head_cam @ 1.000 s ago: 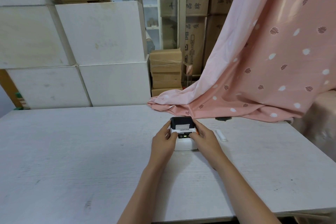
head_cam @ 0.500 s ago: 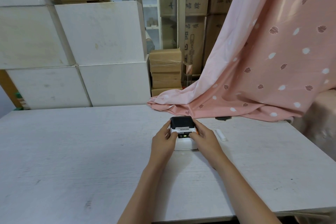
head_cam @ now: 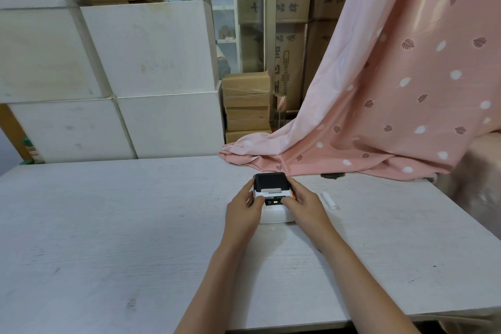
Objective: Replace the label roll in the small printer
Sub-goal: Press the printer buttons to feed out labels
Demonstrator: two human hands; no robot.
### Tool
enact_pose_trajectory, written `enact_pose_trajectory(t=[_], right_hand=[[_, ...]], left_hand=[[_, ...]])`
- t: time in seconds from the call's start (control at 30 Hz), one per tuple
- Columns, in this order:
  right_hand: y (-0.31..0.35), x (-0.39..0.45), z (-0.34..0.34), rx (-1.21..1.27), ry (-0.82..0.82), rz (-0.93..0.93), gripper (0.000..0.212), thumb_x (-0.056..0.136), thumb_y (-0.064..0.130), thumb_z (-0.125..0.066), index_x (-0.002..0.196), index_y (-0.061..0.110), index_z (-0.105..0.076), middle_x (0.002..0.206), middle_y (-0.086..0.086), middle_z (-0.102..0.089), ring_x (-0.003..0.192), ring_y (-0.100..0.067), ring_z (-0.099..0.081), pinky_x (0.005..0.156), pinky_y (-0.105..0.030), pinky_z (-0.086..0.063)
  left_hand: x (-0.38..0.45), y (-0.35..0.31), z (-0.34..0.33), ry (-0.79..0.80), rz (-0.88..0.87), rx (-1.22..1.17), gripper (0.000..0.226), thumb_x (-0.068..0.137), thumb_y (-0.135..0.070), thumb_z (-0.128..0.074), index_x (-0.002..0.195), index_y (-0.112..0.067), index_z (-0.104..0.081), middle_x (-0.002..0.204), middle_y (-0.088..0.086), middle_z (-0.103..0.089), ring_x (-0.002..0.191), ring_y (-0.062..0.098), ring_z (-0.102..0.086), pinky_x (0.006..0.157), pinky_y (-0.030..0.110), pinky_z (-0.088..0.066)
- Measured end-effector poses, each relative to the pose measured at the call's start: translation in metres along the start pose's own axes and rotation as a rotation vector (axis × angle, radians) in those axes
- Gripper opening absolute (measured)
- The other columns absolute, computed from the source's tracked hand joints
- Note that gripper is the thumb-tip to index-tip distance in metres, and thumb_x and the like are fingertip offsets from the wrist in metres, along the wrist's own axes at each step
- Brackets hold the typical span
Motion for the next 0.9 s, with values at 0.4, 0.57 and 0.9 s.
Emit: enact_pose_trajectory(t=[0.4,0.57,0.9], right_hand=[[-0.0022,0.001,0.0003,-0.013,0.009,-0.004,0.058,0.091,0.006,-0.054,0.131,0.045,-0.068,0.123,0.017,-0.077,0.122,-0.012,-0.068,0.11,-0.042,-0.051],[-0.0004,-0.0006,0.0003,0.004,-0.004,-0.019,0.06,0.09,0.005,-0.055,0.118,0.056,-0.07,0.121,0.017,-0.078,0.123,-0.011,-0.069,0.109,-0.039,-0.051],[0.0,0.0032,0.0005,-0.018,-0.011,0.001,0.056,0.086,0.006,-0.057,0.12,0.047,-0.073,0.118,0.012,-0.079,0.121,-0.016,-0.07,0.108,-0.041,-0.052]], left_hand=[[-0.0013,-0.0015,0.0007,0.002,-0.006,-0.017,0.054,0.093,-0.01,-0.051,0.101,-0.064,-0.05,0.077,-0.048,-0.061,0.076,-0.024,-0.055,0.081,0.013,-0.045],[0.0002,0.0003,-0.0003,0.001,-0.006,-0.005,0.056,0.091,-0.012,-0.051,0.1,-0.067,-0.052,0.075,-0.043,-0.062,0.075,-0.019,-0.056,0.081,0.015,-0.045],[-0.001,-0.0022,0.0008,0.002,-0.007,0.01,0.052,0.092,-0.011,-0.05,0.11,-0.059,-0.053,0.078,-0.051,-0.059,0.077,-0.028,-0.053,0.077,0.011,-0.042]])
Point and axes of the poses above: each hand's wrist, its own x-axis towards the middle knuckle, its own z-axis out of the back of the hand, y = z × x, the point moved 2 cm from there along x, towards the middle knuckle
